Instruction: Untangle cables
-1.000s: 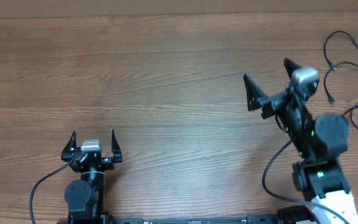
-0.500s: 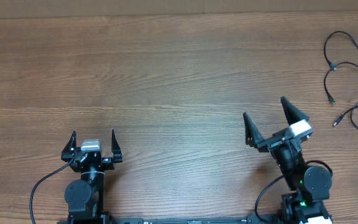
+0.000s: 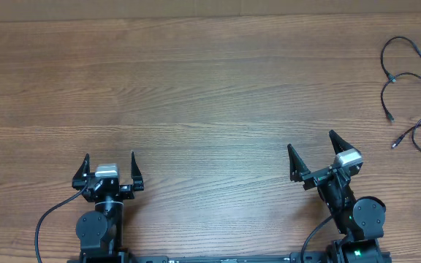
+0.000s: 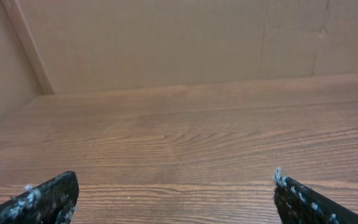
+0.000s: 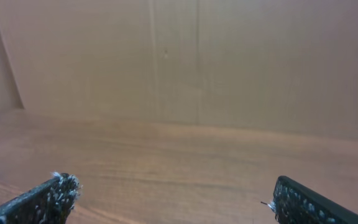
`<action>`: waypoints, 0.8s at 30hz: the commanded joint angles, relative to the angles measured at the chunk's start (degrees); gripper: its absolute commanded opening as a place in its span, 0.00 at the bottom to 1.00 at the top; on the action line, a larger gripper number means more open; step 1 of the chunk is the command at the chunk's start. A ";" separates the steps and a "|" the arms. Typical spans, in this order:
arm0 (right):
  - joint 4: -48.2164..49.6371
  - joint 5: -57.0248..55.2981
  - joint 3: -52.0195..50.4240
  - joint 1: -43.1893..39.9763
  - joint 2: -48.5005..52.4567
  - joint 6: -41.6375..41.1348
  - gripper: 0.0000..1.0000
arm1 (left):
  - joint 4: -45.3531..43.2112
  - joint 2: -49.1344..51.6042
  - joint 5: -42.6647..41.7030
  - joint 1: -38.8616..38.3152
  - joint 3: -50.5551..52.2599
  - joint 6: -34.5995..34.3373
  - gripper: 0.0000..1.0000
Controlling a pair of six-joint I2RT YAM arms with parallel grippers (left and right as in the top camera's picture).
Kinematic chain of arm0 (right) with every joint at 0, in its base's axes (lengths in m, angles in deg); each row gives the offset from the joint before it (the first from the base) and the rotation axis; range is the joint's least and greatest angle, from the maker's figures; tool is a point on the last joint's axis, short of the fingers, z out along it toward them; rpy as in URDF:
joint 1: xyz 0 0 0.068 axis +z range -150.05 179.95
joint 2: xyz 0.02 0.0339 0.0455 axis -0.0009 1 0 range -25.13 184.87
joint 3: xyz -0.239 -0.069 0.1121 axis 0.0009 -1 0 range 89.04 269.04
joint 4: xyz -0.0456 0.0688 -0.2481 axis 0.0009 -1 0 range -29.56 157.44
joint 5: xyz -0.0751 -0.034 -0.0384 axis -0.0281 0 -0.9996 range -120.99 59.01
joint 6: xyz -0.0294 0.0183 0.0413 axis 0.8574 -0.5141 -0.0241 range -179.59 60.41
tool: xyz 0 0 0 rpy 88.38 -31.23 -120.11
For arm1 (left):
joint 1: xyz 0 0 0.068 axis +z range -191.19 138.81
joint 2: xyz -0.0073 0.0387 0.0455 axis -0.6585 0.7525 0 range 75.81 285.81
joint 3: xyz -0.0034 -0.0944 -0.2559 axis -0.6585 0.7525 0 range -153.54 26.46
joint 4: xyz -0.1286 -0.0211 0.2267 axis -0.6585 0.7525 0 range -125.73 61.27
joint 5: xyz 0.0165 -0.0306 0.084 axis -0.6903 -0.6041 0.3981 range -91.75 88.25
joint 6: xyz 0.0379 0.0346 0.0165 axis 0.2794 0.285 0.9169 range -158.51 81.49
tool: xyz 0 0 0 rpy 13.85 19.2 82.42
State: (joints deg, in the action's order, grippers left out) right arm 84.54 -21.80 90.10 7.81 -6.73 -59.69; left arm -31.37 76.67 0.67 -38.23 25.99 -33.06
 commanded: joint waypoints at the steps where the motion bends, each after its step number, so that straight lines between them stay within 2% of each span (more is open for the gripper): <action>1: -4.57 -3.37 -0.59 -0.22 -4.09 -0.61 1.00 | -0.09 -0.61 0.57 -0.70 0.20 -0.76 1.00; 10: -22.16 -8.72 -0.59 -0.22 -12.39 -3.17 1.00 | -0.09 -0.61 0.57 -0.70 0.20 -0.76 1.00; 24: -21.97 -9.11 -0.59 -0.22 -16.06 -3.13 1.00 | -0.09 -0.61 0.57 -0.70 0.20 -0.76 1.00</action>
State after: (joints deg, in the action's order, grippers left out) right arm 62.27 -29.99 90.10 7.83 -20.42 -62.42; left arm -31.39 76.67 0.67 -38.23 25.99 -33.06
